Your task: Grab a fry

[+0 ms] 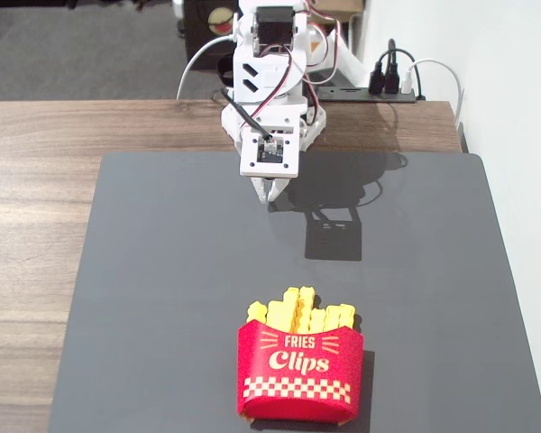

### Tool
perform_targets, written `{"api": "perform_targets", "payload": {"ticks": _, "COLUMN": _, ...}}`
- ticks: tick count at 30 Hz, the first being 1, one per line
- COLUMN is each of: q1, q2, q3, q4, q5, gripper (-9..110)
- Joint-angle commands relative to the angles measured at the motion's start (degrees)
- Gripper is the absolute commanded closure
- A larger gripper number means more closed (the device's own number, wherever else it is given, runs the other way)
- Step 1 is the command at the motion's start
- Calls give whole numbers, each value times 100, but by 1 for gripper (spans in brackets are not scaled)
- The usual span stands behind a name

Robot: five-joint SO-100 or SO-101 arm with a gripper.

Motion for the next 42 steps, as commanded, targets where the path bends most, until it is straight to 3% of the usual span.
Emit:
{"api": "perform_targets", "payload": {"ticks": 1, "q1": -35, "q2": 9, "q3": -9, "q4": 9, "q5": 0, "gripper": 101}}
{"api": "perform_targets", "payload": {"ticks": 42, "q1": -325, "q2": -132, "q3": -44, "q4": -26, "q5": 0, "gripper": 101}}
